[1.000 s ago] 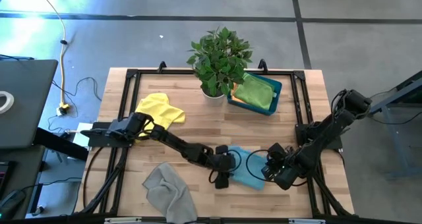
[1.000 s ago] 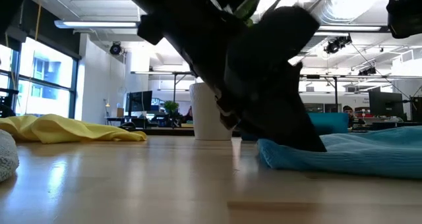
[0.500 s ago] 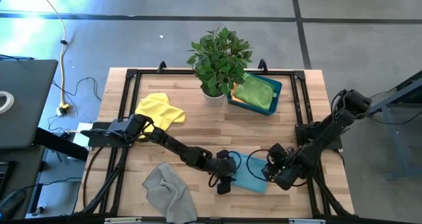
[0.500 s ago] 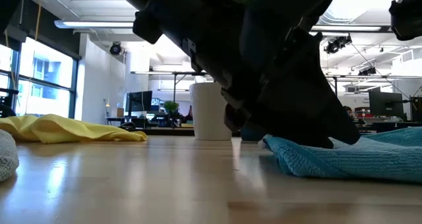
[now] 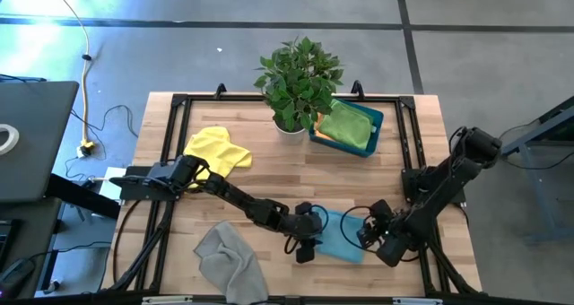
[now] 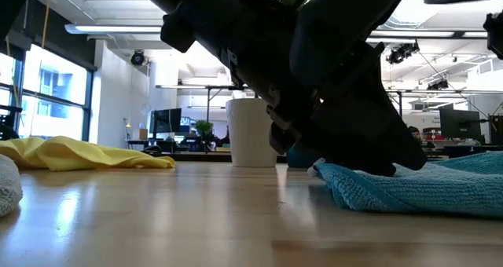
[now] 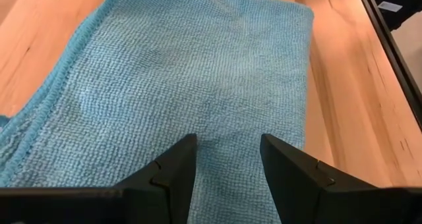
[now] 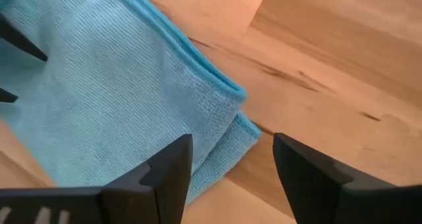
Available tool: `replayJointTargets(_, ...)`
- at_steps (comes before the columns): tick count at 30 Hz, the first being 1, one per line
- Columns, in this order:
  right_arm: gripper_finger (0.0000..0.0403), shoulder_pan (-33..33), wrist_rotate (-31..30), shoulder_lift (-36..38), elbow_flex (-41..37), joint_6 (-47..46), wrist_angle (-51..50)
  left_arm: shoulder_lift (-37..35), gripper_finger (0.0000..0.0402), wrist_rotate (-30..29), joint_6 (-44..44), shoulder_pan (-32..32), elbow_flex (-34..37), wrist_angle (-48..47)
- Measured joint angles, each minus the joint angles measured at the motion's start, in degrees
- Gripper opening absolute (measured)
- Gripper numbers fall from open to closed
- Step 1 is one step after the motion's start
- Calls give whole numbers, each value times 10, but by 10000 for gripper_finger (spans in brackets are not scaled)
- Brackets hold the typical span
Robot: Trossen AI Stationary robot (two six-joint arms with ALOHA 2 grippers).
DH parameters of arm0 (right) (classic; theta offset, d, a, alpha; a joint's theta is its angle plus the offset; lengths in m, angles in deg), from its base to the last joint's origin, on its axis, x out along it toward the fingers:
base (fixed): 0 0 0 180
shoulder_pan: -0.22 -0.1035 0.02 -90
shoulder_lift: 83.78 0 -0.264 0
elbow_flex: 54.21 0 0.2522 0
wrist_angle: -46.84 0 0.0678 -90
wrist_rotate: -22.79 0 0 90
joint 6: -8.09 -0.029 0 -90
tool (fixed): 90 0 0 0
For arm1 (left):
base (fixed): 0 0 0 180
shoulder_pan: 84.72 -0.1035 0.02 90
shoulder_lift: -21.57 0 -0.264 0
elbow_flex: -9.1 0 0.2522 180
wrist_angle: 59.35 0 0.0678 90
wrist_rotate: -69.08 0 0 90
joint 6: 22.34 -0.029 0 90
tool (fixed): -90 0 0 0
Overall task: Fold microfiber towels
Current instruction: Put the blue towel into the blue bin
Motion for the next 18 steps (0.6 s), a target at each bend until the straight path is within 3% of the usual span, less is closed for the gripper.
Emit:
replayJointTargets(11,204,-5,-17,-23,0,-7,3,-1,158,-1,-13,0,0,0)
replayJointTargets(18,204,-20,-46,-22,0,-79,-12,-1,158,-1,-13,0,0,0)
